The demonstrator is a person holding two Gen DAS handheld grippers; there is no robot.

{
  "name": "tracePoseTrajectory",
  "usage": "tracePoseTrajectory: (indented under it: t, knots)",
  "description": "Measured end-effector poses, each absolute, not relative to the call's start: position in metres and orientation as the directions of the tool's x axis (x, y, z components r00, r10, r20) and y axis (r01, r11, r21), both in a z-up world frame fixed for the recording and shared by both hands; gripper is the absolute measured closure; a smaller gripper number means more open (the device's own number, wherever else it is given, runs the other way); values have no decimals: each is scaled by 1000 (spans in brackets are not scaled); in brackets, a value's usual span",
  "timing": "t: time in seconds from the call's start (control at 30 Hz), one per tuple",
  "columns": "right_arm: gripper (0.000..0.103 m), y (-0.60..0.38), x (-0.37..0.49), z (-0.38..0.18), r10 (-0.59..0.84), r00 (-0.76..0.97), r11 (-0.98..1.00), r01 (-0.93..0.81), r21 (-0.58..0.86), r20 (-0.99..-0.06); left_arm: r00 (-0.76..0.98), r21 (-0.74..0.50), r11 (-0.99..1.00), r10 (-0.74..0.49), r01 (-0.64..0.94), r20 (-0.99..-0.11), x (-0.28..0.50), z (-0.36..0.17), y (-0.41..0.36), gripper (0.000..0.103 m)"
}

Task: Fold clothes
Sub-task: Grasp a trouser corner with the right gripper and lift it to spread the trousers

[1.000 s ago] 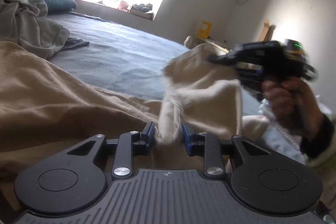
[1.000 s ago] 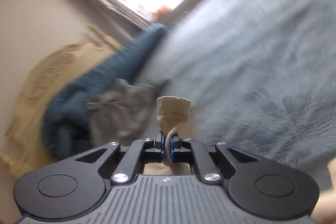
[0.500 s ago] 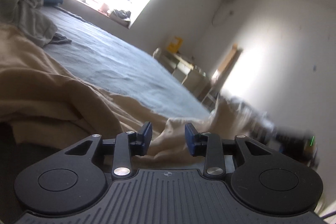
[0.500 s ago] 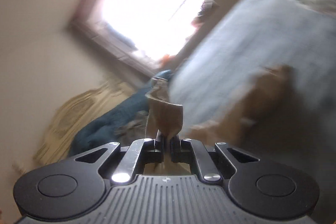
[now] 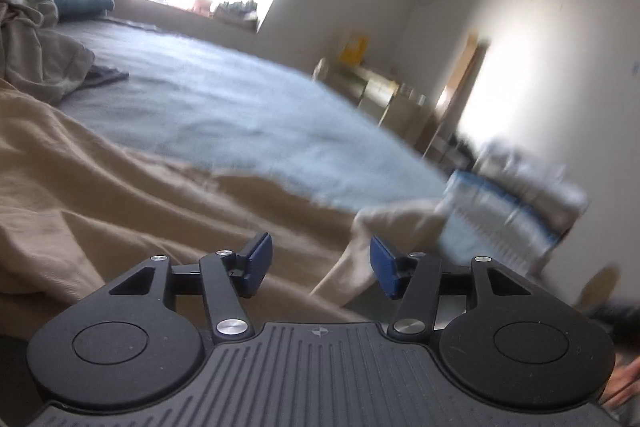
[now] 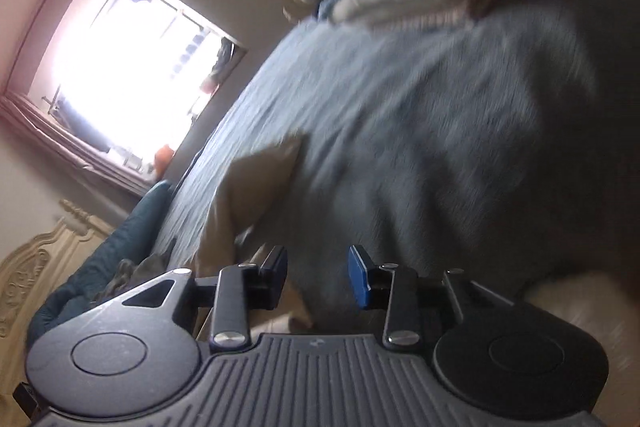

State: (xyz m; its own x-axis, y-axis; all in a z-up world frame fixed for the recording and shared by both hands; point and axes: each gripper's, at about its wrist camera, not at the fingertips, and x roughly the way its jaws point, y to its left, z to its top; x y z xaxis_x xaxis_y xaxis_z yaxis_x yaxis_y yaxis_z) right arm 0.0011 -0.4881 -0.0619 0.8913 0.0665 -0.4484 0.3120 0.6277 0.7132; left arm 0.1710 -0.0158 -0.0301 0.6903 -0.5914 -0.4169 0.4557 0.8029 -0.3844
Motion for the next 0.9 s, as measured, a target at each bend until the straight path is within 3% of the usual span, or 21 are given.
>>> tracePoseTrajectory:
  t: [0.2,0.27,0.37,0.5,0.6,0.67,0.8,0.9]
  knots:
    - [58,-477,19,-31,117,891,757,206,620,-438,609,-424,817,-575,391,-546,167,-71,-20,49]
    - [47,-471,42,-23,166,882,785,153,601,-442,587,-438,812,-583,387,-562,159,-77,-16,49]
    - [44,-464,87,-15,225,873,795,93,599,-434,593,-429,807,-590,407,-548,150,-67,-10,49]
    - [39,-475,161,-16,234,860,788,105,606,-453,601,-473,751,-656,460,-457,159,-37,-7,47]
    - [36,-495,222,-25,215,832,794,156,588,-511,576,-496,713,-697,496,-427,183,-29,-19,44]
    - [31,-508,264,-37,223,793,801,183,570,-568,555,-492,704,-709,513,-436,202,-31,-36,44]
    - [31,-522,330,-63,191,696,833,258,489,-692,485,-532,680,-733,505,-477,242,-49,-69,44]
    - [30,-516,357,-69,252,643,870,176,460,-723,439,-554,670,-743,495,-505,263,-64,-89,44]
